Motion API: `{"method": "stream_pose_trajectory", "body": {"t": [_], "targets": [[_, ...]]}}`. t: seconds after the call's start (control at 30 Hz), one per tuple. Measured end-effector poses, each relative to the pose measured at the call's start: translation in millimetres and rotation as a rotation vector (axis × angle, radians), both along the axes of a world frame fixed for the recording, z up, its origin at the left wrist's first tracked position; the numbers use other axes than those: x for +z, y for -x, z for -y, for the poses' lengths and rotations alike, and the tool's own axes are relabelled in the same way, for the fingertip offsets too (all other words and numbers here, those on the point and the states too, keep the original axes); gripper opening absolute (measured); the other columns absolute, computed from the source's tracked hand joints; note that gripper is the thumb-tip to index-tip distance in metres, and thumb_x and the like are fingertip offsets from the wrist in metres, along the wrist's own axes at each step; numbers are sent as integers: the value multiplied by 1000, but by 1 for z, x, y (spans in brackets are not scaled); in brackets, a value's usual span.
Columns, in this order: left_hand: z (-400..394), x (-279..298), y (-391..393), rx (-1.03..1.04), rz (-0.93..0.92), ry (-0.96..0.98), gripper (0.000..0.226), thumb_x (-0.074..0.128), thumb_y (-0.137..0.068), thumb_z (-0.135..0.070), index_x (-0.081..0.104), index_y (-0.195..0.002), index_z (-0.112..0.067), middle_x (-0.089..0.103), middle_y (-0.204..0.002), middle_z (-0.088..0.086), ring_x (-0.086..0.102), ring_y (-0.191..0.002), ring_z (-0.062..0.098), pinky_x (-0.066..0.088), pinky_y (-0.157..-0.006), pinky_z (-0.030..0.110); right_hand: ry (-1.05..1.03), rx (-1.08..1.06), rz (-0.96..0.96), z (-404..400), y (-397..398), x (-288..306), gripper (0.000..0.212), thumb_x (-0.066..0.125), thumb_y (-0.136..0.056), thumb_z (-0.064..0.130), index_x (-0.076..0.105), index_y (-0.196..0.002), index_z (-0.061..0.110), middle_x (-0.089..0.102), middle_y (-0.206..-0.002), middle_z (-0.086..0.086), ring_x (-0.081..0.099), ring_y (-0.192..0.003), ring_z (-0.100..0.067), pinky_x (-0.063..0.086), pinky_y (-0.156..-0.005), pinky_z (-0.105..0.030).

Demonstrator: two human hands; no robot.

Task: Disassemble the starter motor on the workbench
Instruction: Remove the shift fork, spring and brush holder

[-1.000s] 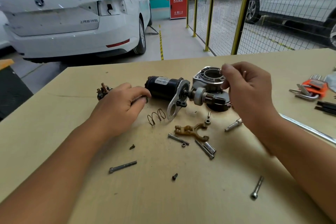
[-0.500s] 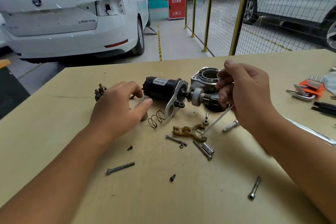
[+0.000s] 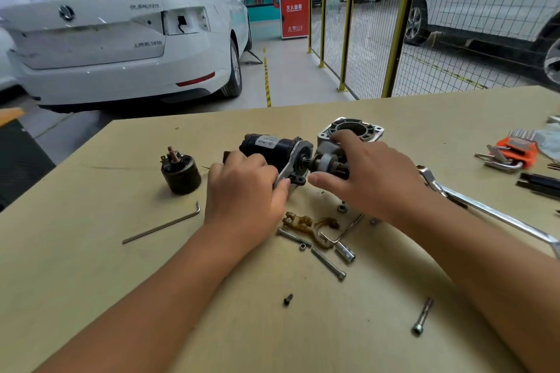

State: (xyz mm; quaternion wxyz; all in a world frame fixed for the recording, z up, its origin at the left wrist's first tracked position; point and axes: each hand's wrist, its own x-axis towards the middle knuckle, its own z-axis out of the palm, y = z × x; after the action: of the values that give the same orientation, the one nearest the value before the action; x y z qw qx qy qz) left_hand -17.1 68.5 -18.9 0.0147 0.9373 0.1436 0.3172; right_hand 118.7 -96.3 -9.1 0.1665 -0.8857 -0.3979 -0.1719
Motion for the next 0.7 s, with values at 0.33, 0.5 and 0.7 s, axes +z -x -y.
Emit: {"method": "stream_pose_trajectory", "body": {"t": [0.33, 0.5, 0.7], "targets": [[-15, 15, -4, -157, 309, 266, 26, 67, -98, -29, 73, -83, -9, 60, -82, 1, 57, -72, 24, 52, -68, 45, 51, 27, -40, -11, 19, 38, 29, 54, -95, 51, 62, -95, 23, 62, -79, 1, 58, -65, -20, 46, -55, -31], [-9, 32, -11, -192, 337, 395, 18, 76, -94, -20, 75, -85, -5, 61, -81, 4, 52, -70, 12, 45, -65, 28, -479, 141, -159, 5, 10, 117, 10, 69, -89, 33, 67, -82, 27, 66, -73, 6, 67, -60, -13, 59, -55, -31], [-10, 50, -22, -188, 269, 467, 22, 77, -94, -23, 74, -75, -12, 63, -76, -1, 58, -71, 12, 44, -67, 25, -361, 177, -594, -10, 6, 88, 34, 63, -94, 53, 73, -90, 21, 73, -79, -4, 66, -63, -14, 53, -56, -31]]}}
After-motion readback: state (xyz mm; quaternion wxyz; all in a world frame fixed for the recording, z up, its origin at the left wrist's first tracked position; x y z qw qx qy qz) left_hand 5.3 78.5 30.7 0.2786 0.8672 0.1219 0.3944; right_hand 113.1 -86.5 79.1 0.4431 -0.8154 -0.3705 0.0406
